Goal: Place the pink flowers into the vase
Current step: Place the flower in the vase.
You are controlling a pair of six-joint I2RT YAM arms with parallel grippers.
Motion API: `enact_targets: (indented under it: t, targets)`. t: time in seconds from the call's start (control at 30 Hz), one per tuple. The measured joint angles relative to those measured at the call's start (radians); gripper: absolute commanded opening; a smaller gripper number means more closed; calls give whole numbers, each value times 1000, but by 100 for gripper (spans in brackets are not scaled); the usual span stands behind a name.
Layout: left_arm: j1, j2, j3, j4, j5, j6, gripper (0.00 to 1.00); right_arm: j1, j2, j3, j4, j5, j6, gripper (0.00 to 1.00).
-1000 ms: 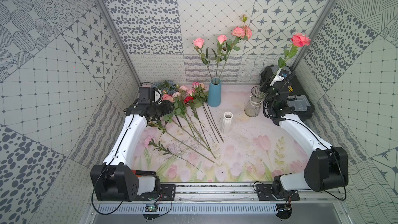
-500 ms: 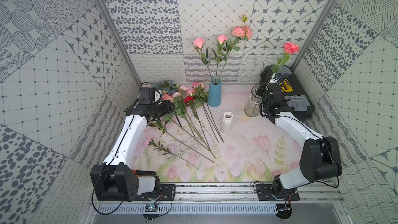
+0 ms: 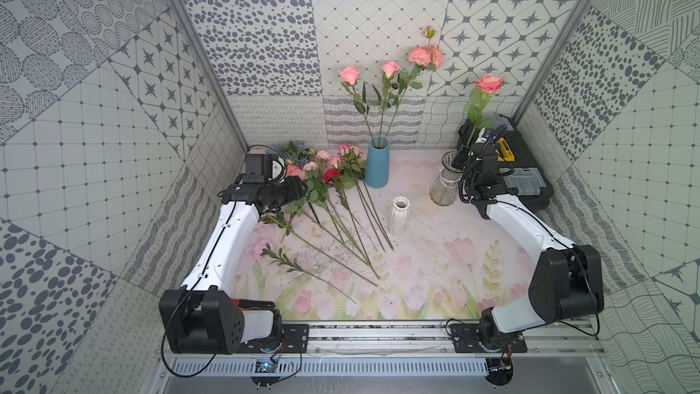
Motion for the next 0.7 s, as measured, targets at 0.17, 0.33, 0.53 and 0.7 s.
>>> enact_targets:
  t: [0.17,0.33,0.53,0.7]
  targets:
    - [0,7,0,1,-9,-5,54,62,-99,9,-144,38,7,51]
    - [0,53,2,0,-8,-18,47,132,-193,14,-294,52,21,52]
    - [-7,98,9,-4,-16,-49,46,194,-253,29,-469,34,46,52]
    - [-34,122,24,-13,-54,-84,47,278,-266,29,-574,1,48,52]
